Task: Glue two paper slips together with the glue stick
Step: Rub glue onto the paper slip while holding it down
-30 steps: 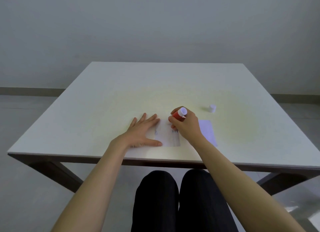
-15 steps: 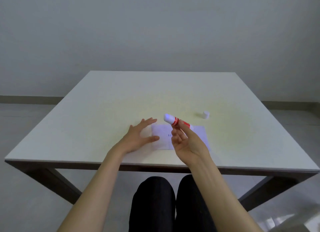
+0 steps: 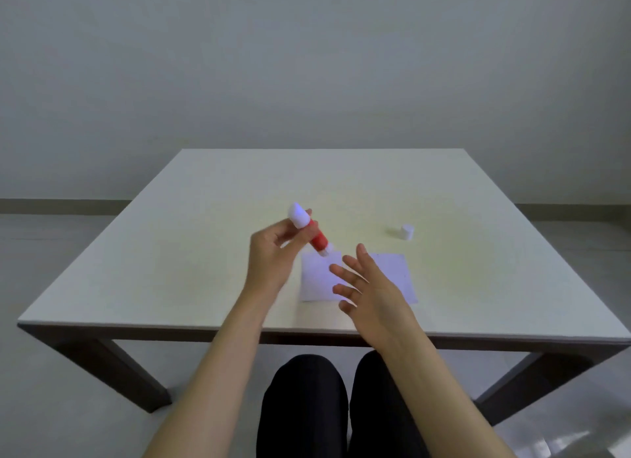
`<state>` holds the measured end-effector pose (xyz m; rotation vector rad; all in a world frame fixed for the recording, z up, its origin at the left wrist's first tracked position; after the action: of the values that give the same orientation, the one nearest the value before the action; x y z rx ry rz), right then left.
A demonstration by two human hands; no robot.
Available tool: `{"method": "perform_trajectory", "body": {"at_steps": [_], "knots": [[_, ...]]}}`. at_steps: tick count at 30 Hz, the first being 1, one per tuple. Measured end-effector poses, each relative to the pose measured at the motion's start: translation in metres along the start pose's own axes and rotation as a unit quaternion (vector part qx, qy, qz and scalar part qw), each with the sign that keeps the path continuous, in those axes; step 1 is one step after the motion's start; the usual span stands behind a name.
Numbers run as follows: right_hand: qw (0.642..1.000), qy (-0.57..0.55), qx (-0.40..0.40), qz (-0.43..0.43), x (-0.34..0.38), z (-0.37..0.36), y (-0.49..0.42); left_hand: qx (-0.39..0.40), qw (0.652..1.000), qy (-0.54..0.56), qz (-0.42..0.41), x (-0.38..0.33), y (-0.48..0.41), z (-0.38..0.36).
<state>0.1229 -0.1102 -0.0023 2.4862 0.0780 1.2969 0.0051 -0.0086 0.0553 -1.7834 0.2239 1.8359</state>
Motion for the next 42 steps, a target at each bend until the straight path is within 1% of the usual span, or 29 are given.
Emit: {"method": "perform_trajectory", "body": {"at_steps": [2,4,7,12,18,25,30,34,36,37,38,39,41,42], "knots": [[1.0,0.005,-0.02,0.014,0.007,0.012,0.003,-0.054,0.994,-0.098,0.016,-0.007,-0.016,0.025],[0.999,0.011,-0.026,0.027,0.013,0.018,0.006,-0.102,0.975,-0.189,0.049,-0.006,-0.031,0.047],[0.998,0.035,-0.029,0.043,0.015,0.02,0.006,-0.115,0.957,-0.247,0.097,0.006,-0.05,0.065],[0.997,0.058,-0.032,0.046,0.01,0.027,0.007,-0.122,0.951,-0.255,0.123,0.026,-0.06,0.074],[0.995,0.073,-0.033,0.061,0.015,0.029,0.006,-0.119,0.953,-0.251,0.12,0.037,-0.063,0.071],[0.991,0.116,-0.029,0.067,0.013,0.021,0.006,-0.107,0.953,-0.258,0.121,0.045,-0.062,0.066],[0.974,0.21,-0.021,0.082,0.009,0.016,0.005,-0.103,0.955,-0.247,0.123,0.051,-0.061,0.064],[0.945,0.314,-0.012,0.092,0.004,0.008,-0.001,-0.11,0.956,-0.243,0.121,0.055,-0.058,0.063],[0.909,0.399,-0.01,0.115,0.004,0.001,-0.007,-0.114,0.958,-0.235,0.122,0.057,-0.058,0.064],[0.88,0.458,-0.007,0.125,0.004,-0.004,-0.01,-0.113,0.958,-0.233,0.123,0.059,-0.058,0.064],[0.837,0.531,0.0,0.131,0.002,-0.01,-0.012,-0.112,0.957,-0.233,0.131,0.061,-0.058,0.065],[0.772,0.621,0.009,0.133,0.0,-0.017,-0.014,-0.111,0.957,-0.23,0.141,0.063,-0.057,0.066],[0.607,0.781,0.017,0.144,-0.009,-0.031,-0.015,-0.103,0.959,-0.208,0.162,0.07,-0.053,0.067],[0.549,0.822,0.018,0.15,-0.014,-0.035,-0.013,-0.106,0.961,-0.194,0.167,0.073,-0.049,0.068]]}}
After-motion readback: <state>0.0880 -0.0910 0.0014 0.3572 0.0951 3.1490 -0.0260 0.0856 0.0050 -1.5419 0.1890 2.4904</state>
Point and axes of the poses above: each hand's wrist, its own y-axis away from the middle knuckle, its own z-axis out of the back of the hand, x = y × z, the point moved 7 cm from there along -y, towards the middle knuckle, and after that the axes turned 11 degrees about x, right-handed, at the moved point
